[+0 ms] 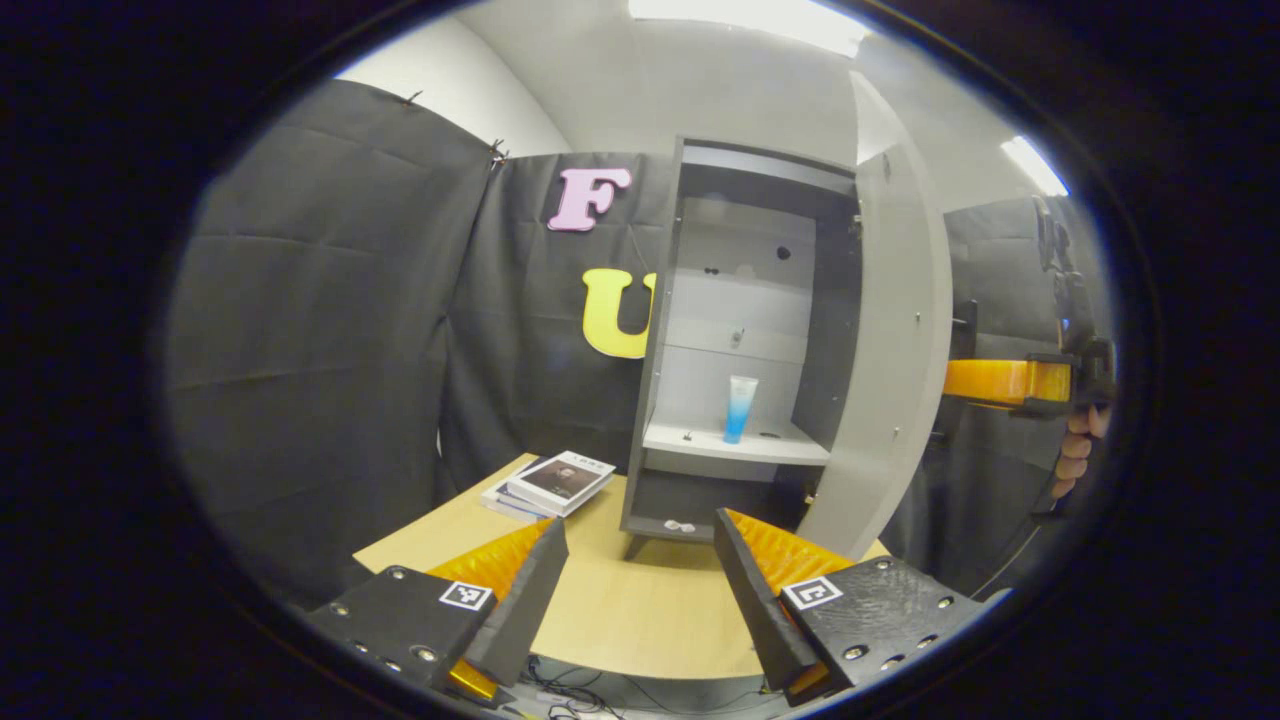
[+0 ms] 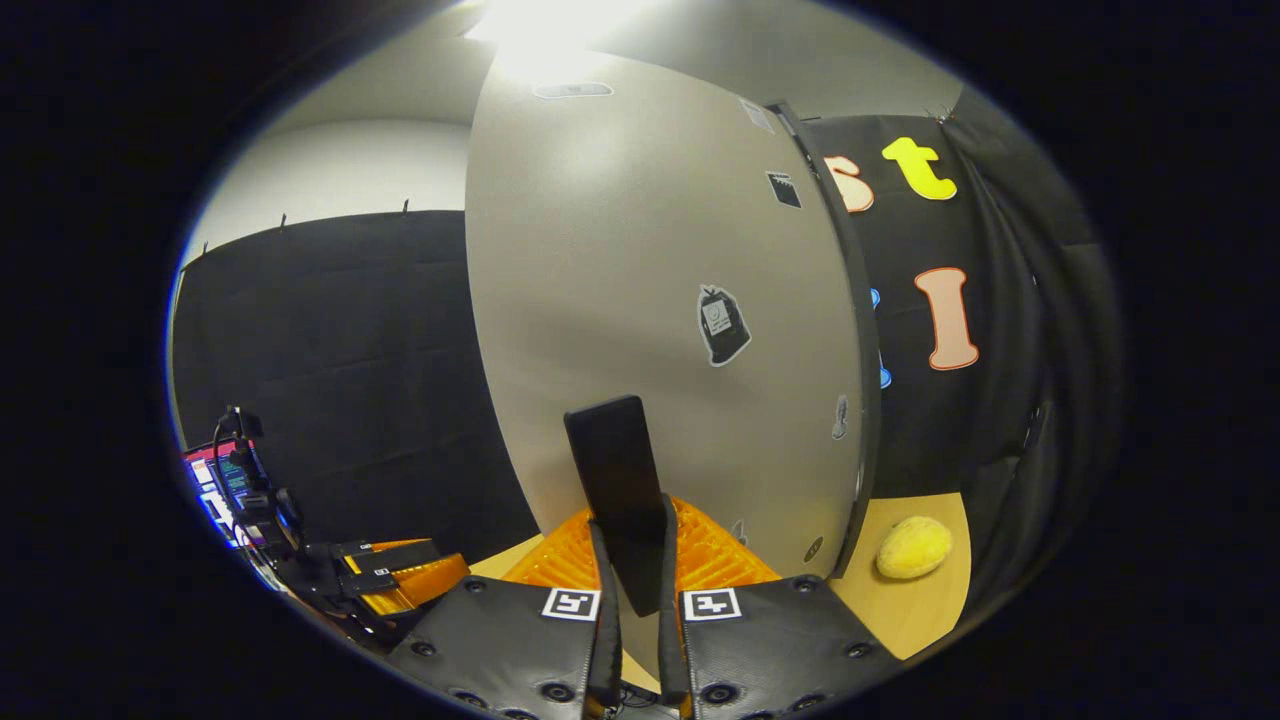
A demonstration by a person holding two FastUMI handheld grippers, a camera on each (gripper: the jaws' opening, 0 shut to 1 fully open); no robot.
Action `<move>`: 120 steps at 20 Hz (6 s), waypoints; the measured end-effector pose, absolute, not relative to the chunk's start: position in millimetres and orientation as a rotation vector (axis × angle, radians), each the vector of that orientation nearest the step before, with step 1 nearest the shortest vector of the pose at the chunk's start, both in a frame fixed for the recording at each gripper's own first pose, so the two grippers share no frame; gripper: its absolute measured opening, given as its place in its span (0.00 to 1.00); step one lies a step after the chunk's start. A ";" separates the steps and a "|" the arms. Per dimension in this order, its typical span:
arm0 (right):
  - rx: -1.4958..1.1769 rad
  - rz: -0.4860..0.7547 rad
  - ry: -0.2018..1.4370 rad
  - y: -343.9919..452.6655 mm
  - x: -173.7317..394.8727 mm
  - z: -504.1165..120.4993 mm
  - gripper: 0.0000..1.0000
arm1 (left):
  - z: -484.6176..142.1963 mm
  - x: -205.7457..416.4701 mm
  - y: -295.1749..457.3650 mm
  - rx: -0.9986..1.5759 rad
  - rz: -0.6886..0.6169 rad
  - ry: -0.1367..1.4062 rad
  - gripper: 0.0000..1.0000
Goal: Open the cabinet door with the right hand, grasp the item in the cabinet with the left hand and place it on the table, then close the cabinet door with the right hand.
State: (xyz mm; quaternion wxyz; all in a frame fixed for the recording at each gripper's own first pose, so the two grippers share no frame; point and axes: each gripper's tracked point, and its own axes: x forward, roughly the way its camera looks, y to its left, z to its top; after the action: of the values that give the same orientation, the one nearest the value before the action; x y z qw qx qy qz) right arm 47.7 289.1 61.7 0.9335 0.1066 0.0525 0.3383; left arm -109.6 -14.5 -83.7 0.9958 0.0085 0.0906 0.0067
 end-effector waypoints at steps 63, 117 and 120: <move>0.318 -0.245 0.107 17.6 169.4 45.9 0.46 | -84.6 161.7 -121.7 0.036 -0.276 0.153 0.89; 0.372 -0.333 0.167 -57.8 212.1 -13.2 0.98 | -83.7 280.9 -150.2 0.077 -0.263 0.114 0.52; 0.363 -0.331 0.166 -51.4 202.5 -13.4 0.98 | -85.4 260.8 -123.6 0.105 -0.236 0.118 0.52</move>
State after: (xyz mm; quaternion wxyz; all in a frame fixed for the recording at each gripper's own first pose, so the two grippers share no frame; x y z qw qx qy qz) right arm 202.5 -51.4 -13.4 0.9666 0.1794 0.0822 -0.1635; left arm 260.8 -123.6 -85.4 0.9899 0.0523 0.0589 -0.1174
